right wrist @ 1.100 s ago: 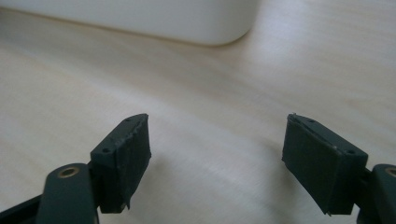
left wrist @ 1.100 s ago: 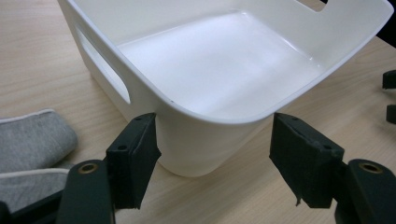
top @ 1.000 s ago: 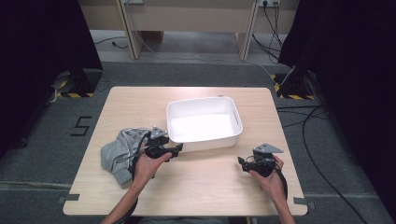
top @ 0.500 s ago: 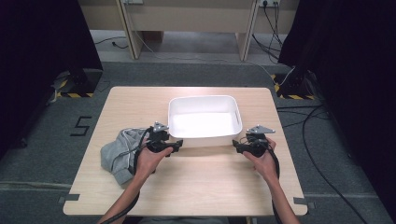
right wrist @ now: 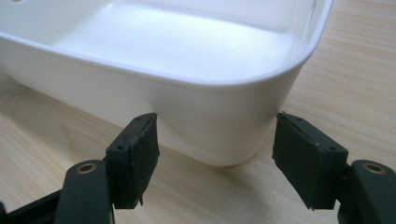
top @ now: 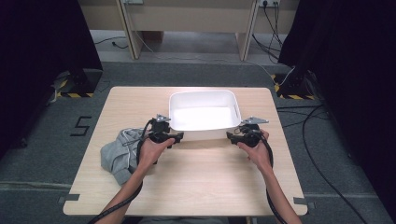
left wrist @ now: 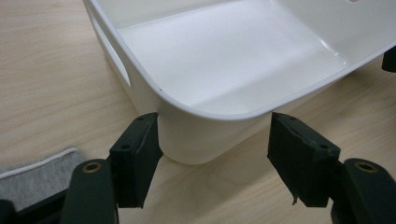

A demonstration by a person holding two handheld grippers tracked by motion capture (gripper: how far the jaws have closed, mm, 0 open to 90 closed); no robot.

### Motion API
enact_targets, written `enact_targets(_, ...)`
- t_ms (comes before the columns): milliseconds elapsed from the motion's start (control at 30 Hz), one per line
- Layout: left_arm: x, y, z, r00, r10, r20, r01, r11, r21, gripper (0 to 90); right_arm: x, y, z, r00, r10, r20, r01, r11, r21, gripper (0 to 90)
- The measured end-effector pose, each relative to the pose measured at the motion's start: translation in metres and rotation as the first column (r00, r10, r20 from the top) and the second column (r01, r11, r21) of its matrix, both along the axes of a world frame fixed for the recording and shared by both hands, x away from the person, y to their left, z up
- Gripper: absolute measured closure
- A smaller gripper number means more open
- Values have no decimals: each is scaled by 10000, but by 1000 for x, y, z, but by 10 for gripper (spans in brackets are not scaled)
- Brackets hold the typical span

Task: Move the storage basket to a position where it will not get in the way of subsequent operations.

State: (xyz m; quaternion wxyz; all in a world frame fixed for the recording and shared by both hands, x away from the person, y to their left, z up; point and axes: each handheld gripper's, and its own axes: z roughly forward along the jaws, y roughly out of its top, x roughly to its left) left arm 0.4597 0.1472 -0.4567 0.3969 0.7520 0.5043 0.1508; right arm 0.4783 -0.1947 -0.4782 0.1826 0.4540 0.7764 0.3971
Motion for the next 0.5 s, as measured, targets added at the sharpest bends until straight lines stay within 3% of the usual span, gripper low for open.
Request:
enact_targets(400, 19, 6, 8, 9998, 180, -105, -176, 9991, 377, 342, 17, 12, 2, 9999, -118, -91, 119, 9999, 5, 308)
enact_targets(500, 24, 7, 7, 9993, 315, -182, -310, 9991, 292, 341, 21, 15, 2, 9997, -165, -157, 164, 9999, -50, 306)
